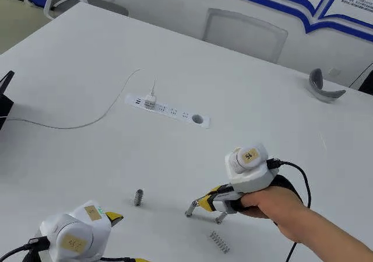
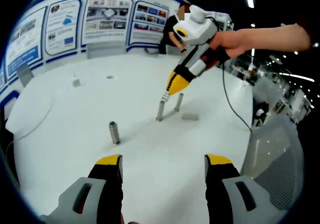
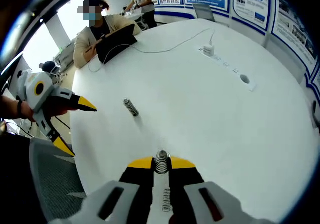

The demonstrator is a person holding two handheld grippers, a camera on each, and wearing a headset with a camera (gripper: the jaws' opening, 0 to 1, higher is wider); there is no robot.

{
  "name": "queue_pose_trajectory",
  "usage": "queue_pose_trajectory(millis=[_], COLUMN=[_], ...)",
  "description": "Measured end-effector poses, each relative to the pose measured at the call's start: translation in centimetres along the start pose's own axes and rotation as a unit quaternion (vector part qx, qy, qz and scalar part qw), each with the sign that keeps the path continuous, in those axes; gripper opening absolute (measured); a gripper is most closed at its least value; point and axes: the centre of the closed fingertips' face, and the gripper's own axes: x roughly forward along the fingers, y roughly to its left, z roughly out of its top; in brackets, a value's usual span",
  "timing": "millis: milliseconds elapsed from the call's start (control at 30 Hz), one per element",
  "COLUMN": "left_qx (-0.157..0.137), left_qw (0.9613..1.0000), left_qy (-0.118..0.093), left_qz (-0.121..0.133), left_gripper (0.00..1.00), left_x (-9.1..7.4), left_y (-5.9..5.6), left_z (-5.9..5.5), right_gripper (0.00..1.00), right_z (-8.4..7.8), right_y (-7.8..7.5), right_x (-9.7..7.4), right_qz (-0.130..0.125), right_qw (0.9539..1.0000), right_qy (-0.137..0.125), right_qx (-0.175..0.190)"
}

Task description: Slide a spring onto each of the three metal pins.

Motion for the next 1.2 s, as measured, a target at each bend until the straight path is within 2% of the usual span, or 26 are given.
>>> queue_pose_trajectory(millis=[633,1200], left_qx=[-0.012,-0.013], left_qw=[0.9999,0.9999], left_qy=[0.004,0.006], left_qz=[0.003,0.003], left_gripper=[0.67,0.67], left_x=[-0.4,-0.5], left_y=[0.3,0.2], left_z=[-0.9,-1.0], right_gripper=[0.12,0.12], right_z=[0.4,0.5], right_y=[0.1,0.2], right_x=[1.3,2.5], right_qz=[0.001,-0.001], right_qw=[0.9997,0.9987], right_qy=[0.018,0.030], right_qx=[-0.017,-0.041])
